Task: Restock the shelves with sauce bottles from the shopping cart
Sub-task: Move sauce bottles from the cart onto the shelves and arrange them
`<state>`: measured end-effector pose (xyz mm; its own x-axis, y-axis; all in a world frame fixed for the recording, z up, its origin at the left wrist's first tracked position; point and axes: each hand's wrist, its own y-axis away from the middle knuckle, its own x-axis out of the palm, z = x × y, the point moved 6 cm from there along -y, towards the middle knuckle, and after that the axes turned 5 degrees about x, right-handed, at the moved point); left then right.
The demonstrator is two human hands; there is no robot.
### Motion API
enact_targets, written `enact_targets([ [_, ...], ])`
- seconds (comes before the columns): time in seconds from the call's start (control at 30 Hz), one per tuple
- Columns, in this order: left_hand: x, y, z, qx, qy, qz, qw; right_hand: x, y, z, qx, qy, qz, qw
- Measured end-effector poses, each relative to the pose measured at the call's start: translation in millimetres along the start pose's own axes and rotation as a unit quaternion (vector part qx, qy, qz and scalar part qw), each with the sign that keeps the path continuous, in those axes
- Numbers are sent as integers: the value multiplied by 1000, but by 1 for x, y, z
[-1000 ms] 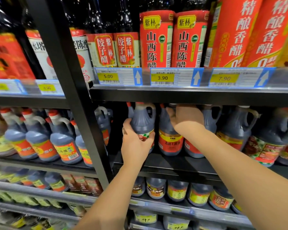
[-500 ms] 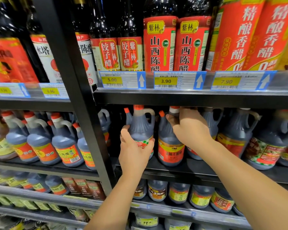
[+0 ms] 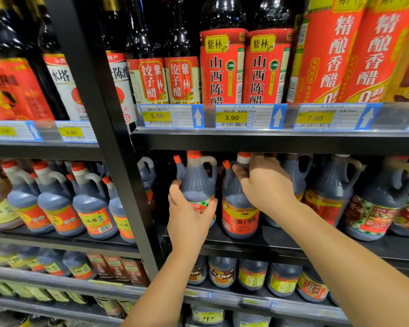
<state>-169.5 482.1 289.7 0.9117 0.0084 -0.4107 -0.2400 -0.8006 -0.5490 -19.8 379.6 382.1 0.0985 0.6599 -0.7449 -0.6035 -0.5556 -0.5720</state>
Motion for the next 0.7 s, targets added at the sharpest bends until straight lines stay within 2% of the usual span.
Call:
enact_targets([
  [0.3, -1, 4, -6, -7, -14, 16, 1000, -4, 7, -1, -17, -50, 27, 998],
  [0.4, -8, 6, -14, 5, -34, -7, 999, -3, 13, -9, -36, -48, 44, 997],
  [0.47, -12, 10, -23, 24, -54, -31, 998, -5, 16, -18, -26, -50, 57, 997],
  [0.6, -15, 20, -49, 92, -72, -71, 991, -24, 16, -41, -1, -18, 23, 1000],
  [0.7, -3, 28, -67, 136, -64, -67, 986, -29, 12, -64, 37, 13, 40, 998],
])
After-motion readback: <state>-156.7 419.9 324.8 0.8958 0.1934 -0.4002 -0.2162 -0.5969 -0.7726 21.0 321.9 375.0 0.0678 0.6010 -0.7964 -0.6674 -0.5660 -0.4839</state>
